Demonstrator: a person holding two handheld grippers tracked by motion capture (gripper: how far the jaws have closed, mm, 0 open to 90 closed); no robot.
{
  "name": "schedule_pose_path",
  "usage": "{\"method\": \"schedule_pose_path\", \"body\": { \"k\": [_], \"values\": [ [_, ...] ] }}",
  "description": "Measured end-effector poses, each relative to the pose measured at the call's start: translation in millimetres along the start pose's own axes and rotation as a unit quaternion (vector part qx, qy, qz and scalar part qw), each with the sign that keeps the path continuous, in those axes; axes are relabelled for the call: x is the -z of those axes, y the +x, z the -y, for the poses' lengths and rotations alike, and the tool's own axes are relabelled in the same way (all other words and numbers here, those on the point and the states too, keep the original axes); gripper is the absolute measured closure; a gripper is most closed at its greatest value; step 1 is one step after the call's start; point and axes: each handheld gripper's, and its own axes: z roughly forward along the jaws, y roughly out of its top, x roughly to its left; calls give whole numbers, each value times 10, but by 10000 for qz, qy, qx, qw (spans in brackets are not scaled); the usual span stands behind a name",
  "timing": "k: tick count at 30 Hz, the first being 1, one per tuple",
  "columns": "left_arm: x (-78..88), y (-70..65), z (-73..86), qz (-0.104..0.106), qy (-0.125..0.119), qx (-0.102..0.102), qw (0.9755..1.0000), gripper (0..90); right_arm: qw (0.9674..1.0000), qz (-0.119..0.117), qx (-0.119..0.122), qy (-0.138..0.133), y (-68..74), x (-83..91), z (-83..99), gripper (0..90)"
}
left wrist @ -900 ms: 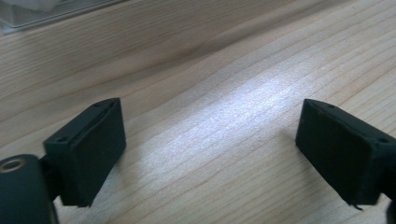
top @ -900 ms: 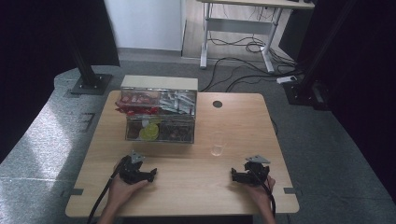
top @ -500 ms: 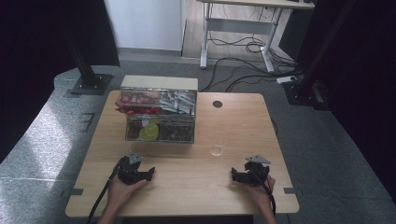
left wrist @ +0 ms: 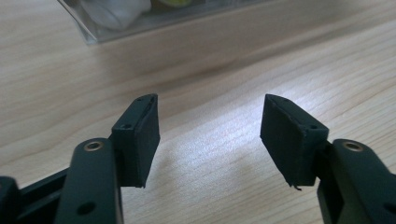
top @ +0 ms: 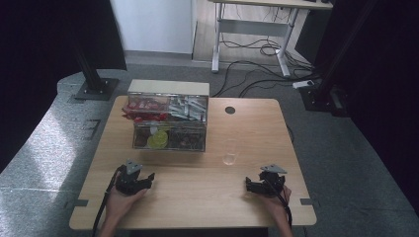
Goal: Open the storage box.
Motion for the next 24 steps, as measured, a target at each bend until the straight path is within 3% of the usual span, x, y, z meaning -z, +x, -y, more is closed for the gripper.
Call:
{"method": "schedule_pose_path", "body": {
  "k": [4,10,19,24],
  "values": [
    [112,32,-23,-3,-234,82,9997,431,10000,4,-1,-7,-3,2,2,44],
    [213,96,-30,4,-391,174,9991,512,10000,0,4,-9,-4,2,1,47],
    [308,129,-70,283,-642,311,9971,711,10000,0,5,-23,-6,2,0,57],
    [316,143,-192,352,-723,272,9964,782,10000,-5,26,-42,-9,-2,-3,65]
  ]
}}
